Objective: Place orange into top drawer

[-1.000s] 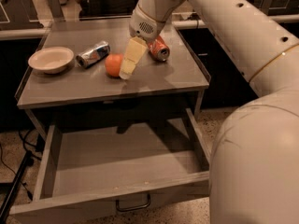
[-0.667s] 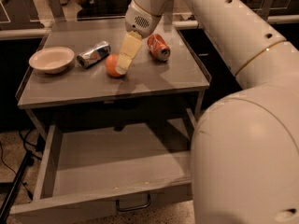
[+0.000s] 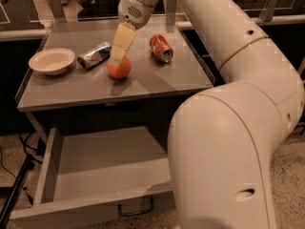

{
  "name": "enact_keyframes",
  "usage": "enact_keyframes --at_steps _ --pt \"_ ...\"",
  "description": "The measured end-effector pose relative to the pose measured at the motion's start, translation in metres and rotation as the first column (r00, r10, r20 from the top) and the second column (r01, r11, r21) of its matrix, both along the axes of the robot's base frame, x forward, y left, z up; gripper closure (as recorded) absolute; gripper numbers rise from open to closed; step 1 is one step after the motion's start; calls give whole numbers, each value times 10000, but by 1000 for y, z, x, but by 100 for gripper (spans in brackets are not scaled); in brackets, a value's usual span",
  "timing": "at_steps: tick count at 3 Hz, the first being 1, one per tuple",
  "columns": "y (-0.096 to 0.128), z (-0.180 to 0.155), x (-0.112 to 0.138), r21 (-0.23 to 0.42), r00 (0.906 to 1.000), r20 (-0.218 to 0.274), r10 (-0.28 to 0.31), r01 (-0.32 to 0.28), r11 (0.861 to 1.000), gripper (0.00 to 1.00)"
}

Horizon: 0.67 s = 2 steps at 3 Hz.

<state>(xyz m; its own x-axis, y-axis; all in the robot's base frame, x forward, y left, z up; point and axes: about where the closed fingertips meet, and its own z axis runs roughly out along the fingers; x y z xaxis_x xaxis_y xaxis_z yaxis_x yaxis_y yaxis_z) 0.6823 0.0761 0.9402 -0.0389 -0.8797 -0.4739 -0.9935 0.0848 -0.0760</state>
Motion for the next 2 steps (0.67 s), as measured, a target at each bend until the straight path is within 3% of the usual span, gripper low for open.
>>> enact_keyframes --at_steps 2 --pt "11 -12 14 -237 9997 -256 36 -42 9997 0"
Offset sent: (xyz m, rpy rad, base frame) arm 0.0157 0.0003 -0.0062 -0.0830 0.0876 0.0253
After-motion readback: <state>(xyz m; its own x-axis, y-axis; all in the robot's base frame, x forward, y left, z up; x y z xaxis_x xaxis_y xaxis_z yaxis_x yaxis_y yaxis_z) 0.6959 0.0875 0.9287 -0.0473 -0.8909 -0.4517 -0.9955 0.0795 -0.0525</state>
